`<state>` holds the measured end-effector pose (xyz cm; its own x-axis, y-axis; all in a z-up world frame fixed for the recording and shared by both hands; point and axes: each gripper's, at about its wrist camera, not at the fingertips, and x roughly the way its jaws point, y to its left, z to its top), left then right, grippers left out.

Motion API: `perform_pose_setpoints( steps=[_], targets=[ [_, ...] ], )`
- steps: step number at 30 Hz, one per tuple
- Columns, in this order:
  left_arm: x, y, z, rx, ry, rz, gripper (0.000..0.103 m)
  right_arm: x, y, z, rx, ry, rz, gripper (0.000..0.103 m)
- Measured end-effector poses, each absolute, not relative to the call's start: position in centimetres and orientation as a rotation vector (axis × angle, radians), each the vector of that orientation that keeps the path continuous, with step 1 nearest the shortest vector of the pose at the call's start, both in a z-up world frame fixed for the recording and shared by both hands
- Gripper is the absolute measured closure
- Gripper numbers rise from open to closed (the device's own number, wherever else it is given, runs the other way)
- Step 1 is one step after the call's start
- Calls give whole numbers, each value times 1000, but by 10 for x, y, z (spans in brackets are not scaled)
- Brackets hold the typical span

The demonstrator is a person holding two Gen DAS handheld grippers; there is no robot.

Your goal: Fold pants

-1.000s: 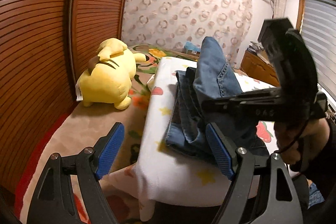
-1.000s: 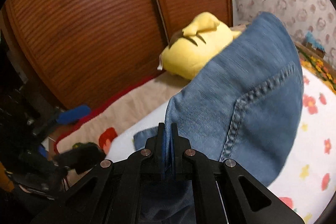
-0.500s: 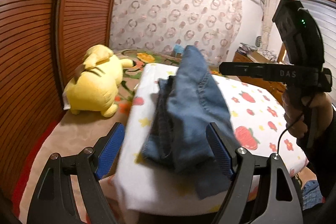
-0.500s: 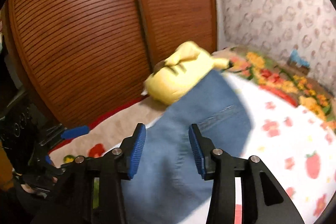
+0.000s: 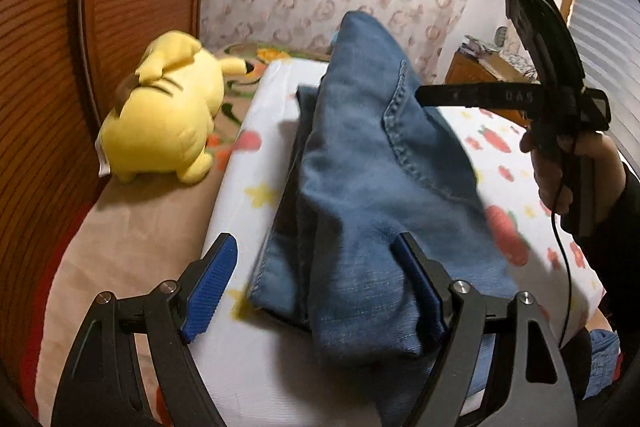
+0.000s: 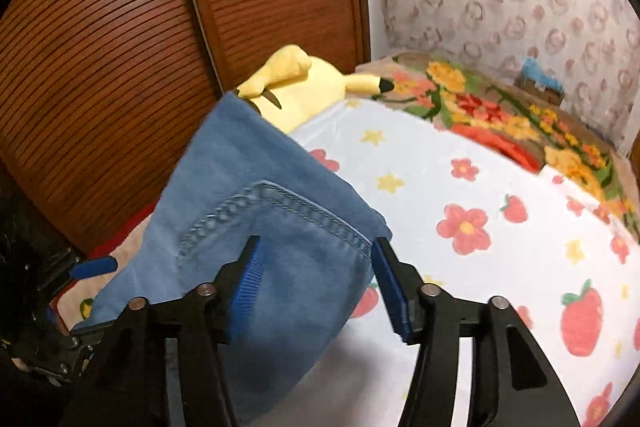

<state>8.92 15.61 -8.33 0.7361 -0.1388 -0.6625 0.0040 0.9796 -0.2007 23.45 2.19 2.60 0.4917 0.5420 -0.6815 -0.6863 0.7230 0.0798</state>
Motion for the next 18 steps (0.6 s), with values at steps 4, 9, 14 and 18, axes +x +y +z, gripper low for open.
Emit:
perform_pose_setpoints(
  steps=[4, 9, 14, 18],
  targets=[
    [89, 160, -96, -250, 764, -101, 22, 251, 27, 16, -190, 790, 779, 30],
    [86, 157, -98, -277, 758, -119, 29, 276, 34, -5, -169, 861, 803, 24],
    [82, 152, -93, -286, 750, -144, 54, 288, 33, -14, -99, 905, 875, 24],
    [79, 150, -89, -280, 744, -148, 66, 289, 36, -17, -93, 906, 912, 44]
  ],
)
